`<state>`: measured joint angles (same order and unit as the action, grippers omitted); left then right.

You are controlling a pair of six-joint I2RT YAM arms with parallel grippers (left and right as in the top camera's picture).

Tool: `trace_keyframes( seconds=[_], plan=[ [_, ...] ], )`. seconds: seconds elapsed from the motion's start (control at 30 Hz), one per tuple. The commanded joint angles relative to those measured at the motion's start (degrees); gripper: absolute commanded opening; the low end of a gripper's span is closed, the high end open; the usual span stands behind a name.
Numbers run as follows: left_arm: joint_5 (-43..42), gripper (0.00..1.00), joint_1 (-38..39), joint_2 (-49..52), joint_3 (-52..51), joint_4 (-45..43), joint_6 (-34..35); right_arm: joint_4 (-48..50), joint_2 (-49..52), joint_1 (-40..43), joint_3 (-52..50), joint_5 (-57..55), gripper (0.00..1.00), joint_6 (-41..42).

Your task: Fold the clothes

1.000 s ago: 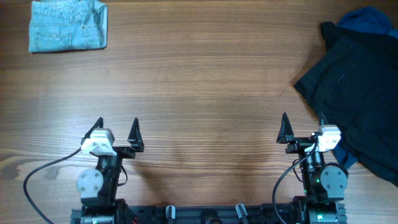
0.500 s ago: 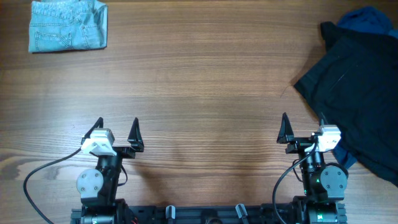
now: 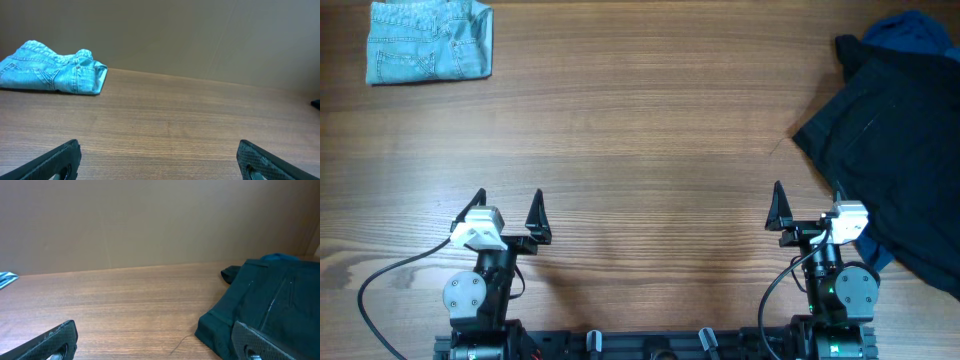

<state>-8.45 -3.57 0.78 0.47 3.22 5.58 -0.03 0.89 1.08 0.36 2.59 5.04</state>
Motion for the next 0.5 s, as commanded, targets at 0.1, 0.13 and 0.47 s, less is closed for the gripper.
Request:
trace_keyframes(
  seconds=[0.1, 0.13, 0.47],
  plan=[
    [-1.1, 1.00, -0.4, -0.6, -0.2, 0.3, -1.1, 0.2, -0.2, 0.4, -0.1, 0.9, 1.00, -0.4],
    [-1.1, 1.00, -0.4, -0.6, -0.2, 0.3, -1.1, 0.2, -0.2, 0.4, -0.1, 0.9, 1.00, -0.4],
    [-1.1, 1.00, -0.4, -0.6, -0.2, 0.3, -1.1, 2.0, -0.2, 0.4, -0.1, 9.8, 1.00, 21.9]
  ],
)
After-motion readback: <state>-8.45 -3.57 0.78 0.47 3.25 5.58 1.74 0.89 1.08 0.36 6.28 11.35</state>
